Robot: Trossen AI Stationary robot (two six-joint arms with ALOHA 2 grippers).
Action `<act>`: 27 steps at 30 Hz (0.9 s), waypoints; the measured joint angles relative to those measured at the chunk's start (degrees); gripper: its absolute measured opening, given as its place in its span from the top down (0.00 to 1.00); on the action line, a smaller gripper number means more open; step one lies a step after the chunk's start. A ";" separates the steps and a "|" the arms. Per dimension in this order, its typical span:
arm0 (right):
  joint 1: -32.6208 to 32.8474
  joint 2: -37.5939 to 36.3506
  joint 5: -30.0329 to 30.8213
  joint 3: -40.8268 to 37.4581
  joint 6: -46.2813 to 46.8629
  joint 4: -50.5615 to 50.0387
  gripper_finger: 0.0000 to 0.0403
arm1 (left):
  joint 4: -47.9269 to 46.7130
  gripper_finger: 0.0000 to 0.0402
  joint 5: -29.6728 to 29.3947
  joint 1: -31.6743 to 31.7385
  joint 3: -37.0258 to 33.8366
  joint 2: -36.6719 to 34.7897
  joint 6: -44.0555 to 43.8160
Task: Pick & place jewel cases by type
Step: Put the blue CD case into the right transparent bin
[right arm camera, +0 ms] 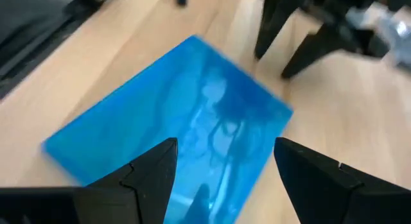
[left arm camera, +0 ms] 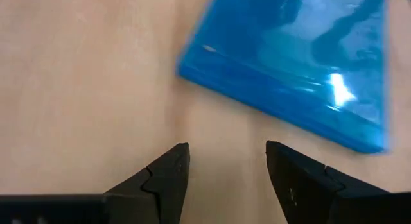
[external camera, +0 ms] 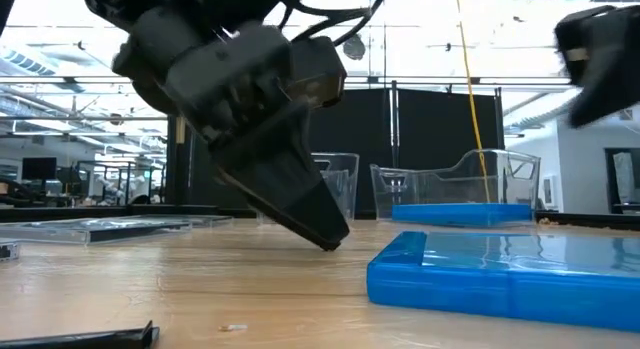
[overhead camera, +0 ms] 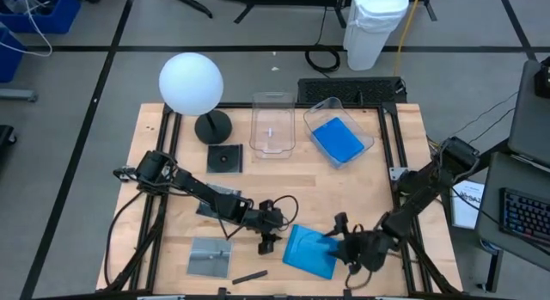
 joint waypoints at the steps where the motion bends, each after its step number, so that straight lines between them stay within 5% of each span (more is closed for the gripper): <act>1: 0.78 0.08 -0.04 0.79 1.84 -2.40 0.38 | 0.22 0.47 -0.10 -0.24 0.00 0.00 -0.53; 8: 3.54 2.79 -3.29 1.62 14.99 -10.67 0.38 | -0.27 0.47 -0.50 -0.89 0.02 -0.02 -3.19; 14: 3.77 9.86 -6.46 2.13 16.63 -9.19 0.38 | 0.32 0.47 -0.85 -1.27 0.09 0.94 -4.11; 27: 2.76 14.21 12.04 1.93 10.59 -10.51 0.38 | 6.07 0.47 -0.12 -0.67 0.06 5.27 -5.57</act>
